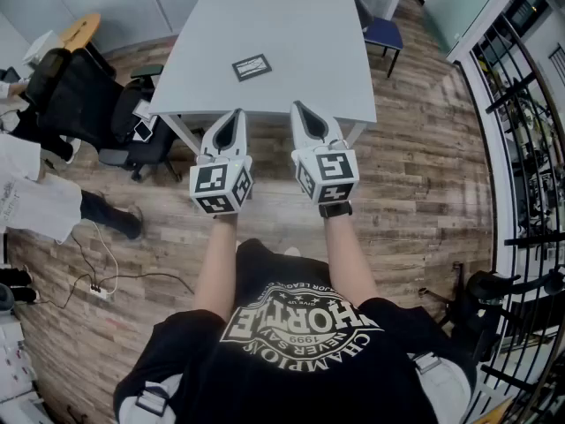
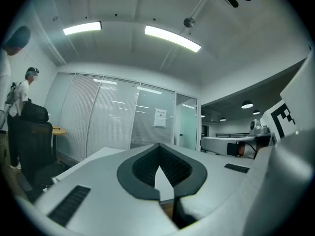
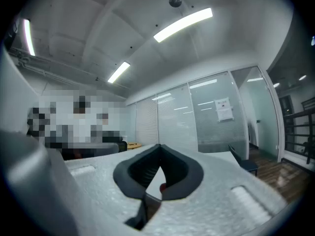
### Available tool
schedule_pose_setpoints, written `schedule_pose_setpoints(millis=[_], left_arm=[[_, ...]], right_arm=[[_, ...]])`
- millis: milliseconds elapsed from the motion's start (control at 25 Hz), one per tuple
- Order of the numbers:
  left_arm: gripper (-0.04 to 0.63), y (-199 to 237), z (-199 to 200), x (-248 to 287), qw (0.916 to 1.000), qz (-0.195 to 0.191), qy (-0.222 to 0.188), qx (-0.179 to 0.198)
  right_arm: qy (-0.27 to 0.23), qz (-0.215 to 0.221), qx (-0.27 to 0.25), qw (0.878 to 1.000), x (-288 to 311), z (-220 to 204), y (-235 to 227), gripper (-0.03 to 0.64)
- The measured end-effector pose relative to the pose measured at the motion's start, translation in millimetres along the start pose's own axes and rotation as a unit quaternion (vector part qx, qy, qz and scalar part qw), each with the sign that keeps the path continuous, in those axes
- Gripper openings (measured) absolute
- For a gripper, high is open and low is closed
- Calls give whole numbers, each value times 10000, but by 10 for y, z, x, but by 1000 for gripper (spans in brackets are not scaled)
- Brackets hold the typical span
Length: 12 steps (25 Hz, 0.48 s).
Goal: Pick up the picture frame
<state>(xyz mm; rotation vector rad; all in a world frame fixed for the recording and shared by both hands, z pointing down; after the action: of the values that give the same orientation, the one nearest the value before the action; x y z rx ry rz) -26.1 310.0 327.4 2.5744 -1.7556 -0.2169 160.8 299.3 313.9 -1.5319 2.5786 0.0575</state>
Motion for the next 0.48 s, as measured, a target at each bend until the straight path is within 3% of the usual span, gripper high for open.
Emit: schedule_pose_setpoints(millis=[480], left_arm=[[3,-18,-210,292,9999,-54,103,-128]], right_arm=[[-228,384,423,9981,129,-152,-125,-3]])
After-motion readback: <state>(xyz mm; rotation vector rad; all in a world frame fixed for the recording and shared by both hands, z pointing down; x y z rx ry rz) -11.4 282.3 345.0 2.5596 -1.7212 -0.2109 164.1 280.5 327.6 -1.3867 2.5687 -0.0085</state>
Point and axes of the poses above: the fingertips, and each gripper's own axes: x forward along the fingers, y to its left, z out of its top, the point moved 9 cm from there along -x, backward along the fingers, and after that the axes turned 6 degrees about -y, right-handed, at the moved point
